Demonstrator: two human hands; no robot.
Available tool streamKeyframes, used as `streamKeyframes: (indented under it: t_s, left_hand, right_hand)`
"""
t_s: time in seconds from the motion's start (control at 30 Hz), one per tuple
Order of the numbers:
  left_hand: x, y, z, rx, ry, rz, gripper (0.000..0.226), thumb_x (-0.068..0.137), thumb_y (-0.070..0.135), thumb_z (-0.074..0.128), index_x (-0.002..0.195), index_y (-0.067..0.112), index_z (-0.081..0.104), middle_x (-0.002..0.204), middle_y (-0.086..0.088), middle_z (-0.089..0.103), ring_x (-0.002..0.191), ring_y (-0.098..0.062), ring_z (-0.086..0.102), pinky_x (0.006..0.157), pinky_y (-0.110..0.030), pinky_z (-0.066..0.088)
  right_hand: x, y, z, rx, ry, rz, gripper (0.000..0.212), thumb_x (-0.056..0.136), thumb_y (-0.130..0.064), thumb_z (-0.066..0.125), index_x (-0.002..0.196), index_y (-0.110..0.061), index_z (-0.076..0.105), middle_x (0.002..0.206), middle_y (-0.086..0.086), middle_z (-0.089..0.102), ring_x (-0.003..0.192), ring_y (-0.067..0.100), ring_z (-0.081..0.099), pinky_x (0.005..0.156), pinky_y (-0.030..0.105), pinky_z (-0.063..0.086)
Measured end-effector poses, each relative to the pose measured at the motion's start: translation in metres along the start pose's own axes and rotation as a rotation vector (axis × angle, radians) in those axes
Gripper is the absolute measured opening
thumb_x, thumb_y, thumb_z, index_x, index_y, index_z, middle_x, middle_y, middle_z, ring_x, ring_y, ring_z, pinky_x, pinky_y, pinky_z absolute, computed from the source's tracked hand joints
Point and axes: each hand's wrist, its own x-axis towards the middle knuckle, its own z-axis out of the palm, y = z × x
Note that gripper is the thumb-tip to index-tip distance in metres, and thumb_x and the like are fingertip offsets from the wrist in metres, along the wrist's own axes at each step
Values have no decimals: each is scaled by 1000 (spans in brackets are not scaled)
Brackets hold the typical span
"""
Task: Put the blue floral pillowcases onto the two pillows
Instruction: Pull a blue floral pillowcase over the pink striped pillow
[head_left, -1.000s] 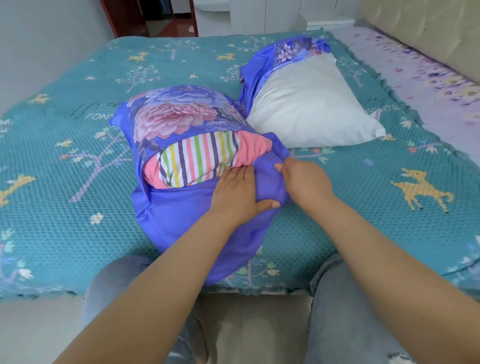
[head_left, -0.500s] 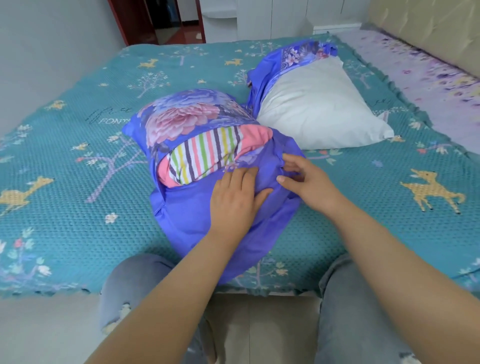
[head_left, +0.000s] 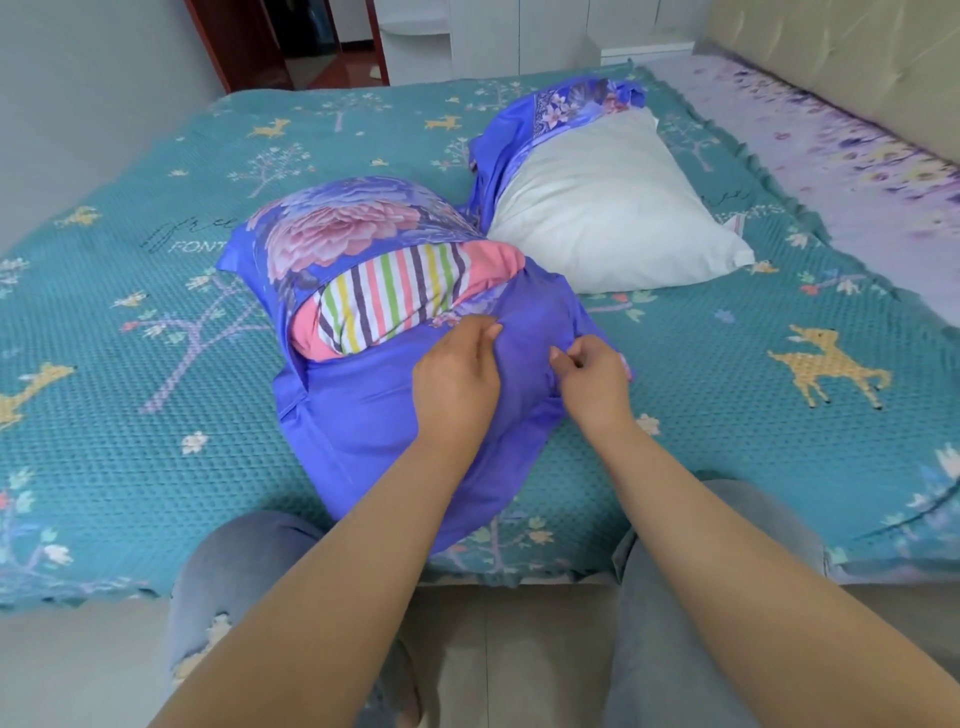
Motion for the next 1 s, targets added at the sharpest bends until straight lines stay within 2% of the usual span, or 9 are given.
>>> streamKeyframes:
  t_s: [0.1, 0.17, 0.3, 0.43, 0.53, 0.6, 0.73, 0.87, 1.0]
  left_hand:
    - [9, -11, 10, 47, -8, -58, 27, 91, 26, 43, 88, 8, 63, 74, -14, 66, 67, -38, 60, 57, -38, 43]
    - [17, -17, 19, 103, -91, -41, 30, 90, 27, 39, 88, 7, 61, 77, -18, 66, 70, -40, 60, 57, -38, 39]
    - [25, -23, 24, 35, -268, -25, 29, 93, 28, 38, 87, 7, 58, 79, -19, 65, 73, -36, 59, 60, -37, 38]
    - [25, -13, 12, -189, -262, -113, 26, 97, 20, 47, 72, 16, 52, 62, 6, 50, 60, -12, 46, 57, -24, 33]
    - [34, 4, 4, -292, -179, -167, 34, 97, 21, 48, 63, 21, 43, 55, 10, 40, 52, -2, 36, 51, -17, 30]
    - [38, 14, 1, -245, -140, -105, 33, 97, 22, 48, 64, 21, 44, 54, 10, 41, 51, -2, 39, 51, -18, 30]
    - [39, 18, 7, -307, -135, -105, 34, 97, 22, 48, 64, 29, 41, 57, 13, 42, 54, 5, 43, 54, -14, 31]
    - [16, 0, 25, -67, -467, 82, 25, 92, 40, 51, 73, 25, 49, 62, 7, 50, 64, -10, 48, 62, -29, 35]
    - [1, -11, 41, 147, -672, 292, 57, 88, 55, 25, 89, 15, 65, 84, -1, 66, 86, -25, 56, 88, -32, 35]
  right_hand:
    - [-2, -21, -3, 101, -108, -57, 32, 91, -14, 57, 65, -18, 39, 62, 4, 43, 60, 17, 41, 61, 32, 37]
    - [-3, -41, -6, 192, -170, -104, 26, 92, -11, 55, 71, -19, 41, 63, 3, 43, 58, 14, 39, 58, 30, 35]
    - [5, -59, -15, 303, -60, -47, 10, 92, -11, 56, 85, -16, 50, 67, 0, 50, 60, 12, 46, 65, 33, 45]
    - [1, -41, -24, 28, -110, -270, 22, 89, -11, 56, 110, -17, 63, 96, -1, 67, 88, 12, 62, 86, 28, 49]
    - [-14, -20, -25, -374, -94, -567, 34, 84, -18, 60, 118, -23, 61, 115, -5, 65, 106, 19, 58, 88, 37, 44]
    - [-15, -6, -27, -599, 10, -605, 34, 84, -27, 62, 117, -23, 59, 115, -2, 63, 103, 27, 55, 81, 38, 41]
    - [-2, 15, -35, -537, 103, -392, 31, 88, -41, 58, 105, -15, 57, 101, 6, 59, 92, 31, 53, 75, 41, 44]
    - [0, 23, -38, -547, 132, -424, 17, 84, -27, 64, 79, -11, 60, 78, 10, 59, 76, 31, 53, 64, 37, 40]
    - [0, 13, -30, -357, 21, -349, 11, 82, -11, 63, 73, -5, 62, 74, 10, 61, 74, 28, 56, 64, 33, 34]
